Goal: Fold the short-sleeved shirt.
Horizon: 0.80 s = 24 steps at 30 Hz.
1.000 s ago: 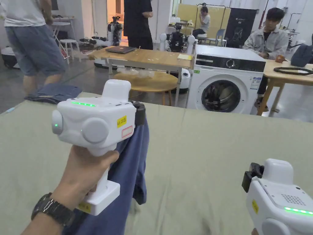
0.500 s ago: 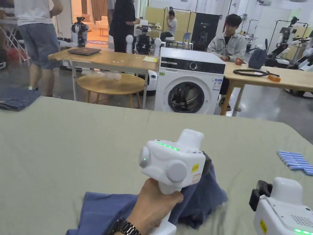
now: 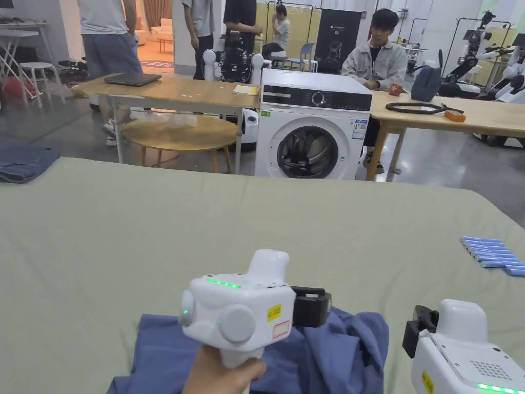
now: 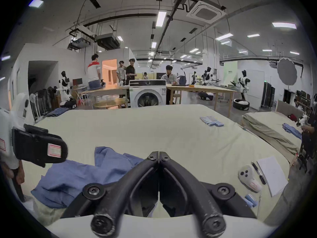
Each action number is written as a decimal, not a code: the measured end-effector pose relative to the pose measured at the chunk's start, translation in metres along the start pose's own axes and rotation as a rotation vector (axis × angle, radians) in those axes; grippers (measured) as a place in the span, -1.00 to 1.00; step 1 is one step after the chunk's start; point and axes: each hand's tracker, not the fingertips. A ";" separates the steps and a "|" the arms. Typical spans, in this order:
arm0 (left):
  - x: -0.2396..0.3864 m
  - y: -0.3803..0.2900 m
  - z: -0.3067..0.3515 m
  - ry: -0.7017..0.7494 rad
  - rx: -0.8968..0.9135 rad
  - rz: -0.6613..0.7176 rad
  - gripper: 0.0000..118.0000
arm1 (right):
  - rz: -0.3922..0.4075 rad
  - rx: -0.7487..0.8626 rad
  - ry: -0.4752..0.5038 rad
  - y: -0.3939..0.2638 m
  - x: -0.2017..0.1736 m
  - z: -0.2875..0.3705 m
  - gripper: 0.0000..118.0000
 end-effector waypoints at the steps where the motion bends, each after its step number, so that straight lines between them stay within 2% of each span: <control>1: -0.008 -0.004 0.011 0.032 0.001 -0.002 0.55 | 0.006 0.004 0.013 -0.002 -0.004 -0.001 -1.00; 3: -0.020 -0.015 0.039 0.112 0.030 0.010 0.35 | 0.016 0.008 0.031 -0.004 -0.014 -0.001 -1.00; 6: -0.052 -0.038 0.069 0.216 0.071 0.020 0.26 | 0.036 0.018 0.060 -0.005 -0.031 0.001 -1.00; 7: -0.062 -0.046 0.081 0.257 0.079 0.030 0.14 | 0.049 0.020 0.067 -0.007 -0.037 0.001 -1.00; 9: -0.080 -0.060 0.101 0.318 0.099 0.036 0.08 | 0.063 0.021 0.086 -0.010 -0.047 0.000 -1.00; 10: -0.091 -0.067 0.109 0.367 0.106 0.037 -0.08 | 0.066 0.023 0.096 -0.012 -0.052 0.000 -1.00; 11: -0.099 -0.071 0.116 0.411 0.108 0.045 -0.46 | 0.071 0.020 0.108 -0.013 -0.057 -0.001 -1.00; 12: -0.108 -0.074 0.123 0.445 0.104 0.057 -0.69 | 0.076 0.014 0.118 -0.014 -0.062 -0.002 -1.00; 15: -0.122 -0.076 0.145 0.484 0.112 0.124 -0.81 | 0.083 0.003 0.142 -0.019 -0.072 -0.005 -1.00; 16: -0.127 -0.076 0.150 0.500 0.119 0.126 -0.95 | 0.085 -0.001 0.147 -0.020 -0.076 -0.005 -1.00; 17: -0.130 -0.076 0.154 0.546 0.125 0.133 -1.00 | 0.086 -0.004 0.150 -0.021 -0.079 -0.006 -1.00; 24: -0.142 -0.074 0.173 0.575 0.104 0.143 -1.00 | 0.088 0.003 0.164 -0.022 -0.089 0.002 -1.00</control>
